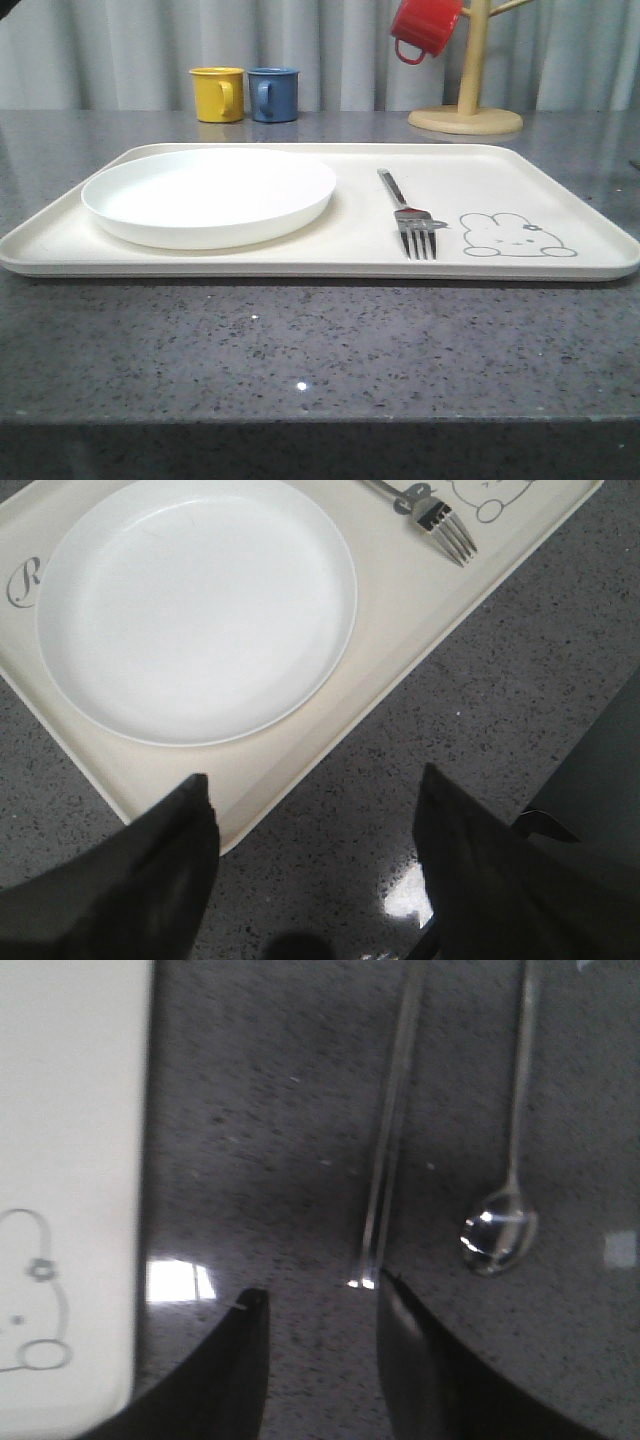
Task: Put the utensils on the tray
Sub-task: 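Move the right gripper down over the steel chopsticks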
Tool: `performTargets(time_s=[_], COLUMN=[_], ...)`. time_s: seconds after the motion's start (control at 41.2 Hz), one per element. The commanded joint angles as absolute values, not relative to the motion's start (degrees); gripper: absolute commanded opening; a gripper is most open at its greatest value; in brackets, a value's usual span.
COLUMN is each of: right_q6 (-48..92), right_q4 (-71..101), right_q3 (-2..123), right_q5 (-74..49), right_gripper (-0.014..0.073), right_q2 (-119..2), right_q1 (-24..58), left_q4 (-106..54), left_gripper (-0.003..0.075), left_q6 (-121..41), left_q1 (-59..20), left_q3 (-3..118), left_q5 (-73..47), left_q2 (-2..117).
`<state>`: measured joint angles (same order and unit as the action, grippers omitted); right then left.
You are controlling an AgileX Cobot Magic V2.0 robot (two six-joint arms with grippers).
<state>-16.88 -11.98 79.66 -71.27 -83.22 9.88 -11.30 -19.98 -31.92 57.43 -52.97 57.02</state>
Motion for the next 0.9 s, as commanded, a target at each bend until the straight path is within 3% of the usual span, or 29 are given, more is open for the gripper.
performTargets(time_s=[0.0,0.267,0.776,0.873], right_q6=[-12.89,-7.78,-7.73,-7.73], right_q4=[-9.87,-1.52,-1.45,-1.45], right_q3=[78.04,76.01,76.06,76.06], right_q5=[-69.51,-64.66,-59.73,-59.42], right_gripper=[0.0297,0.0297,0.0296,0.0232], right_q2=[-81.26,-85.57,-94.9,-94.98], right_q1=[4.69,-3.68,-4.03,-4.03], left_q4=[-12.18,-12.18,-12.18,-12.18], left_gripper=[0.0421,0.0421,0.0421,0.0421], left_q6=[-19.29,-19.29,-19.29,-19.29], left_q1=[-31.89,-31.89,-31.89,-31.89], left_q3=[58.95,58.95,58.95,58.95], left_q5=[-49.79,-49.79,-49.79,-49.79], left_q2=[56.58,56.58,56.58,56.58])
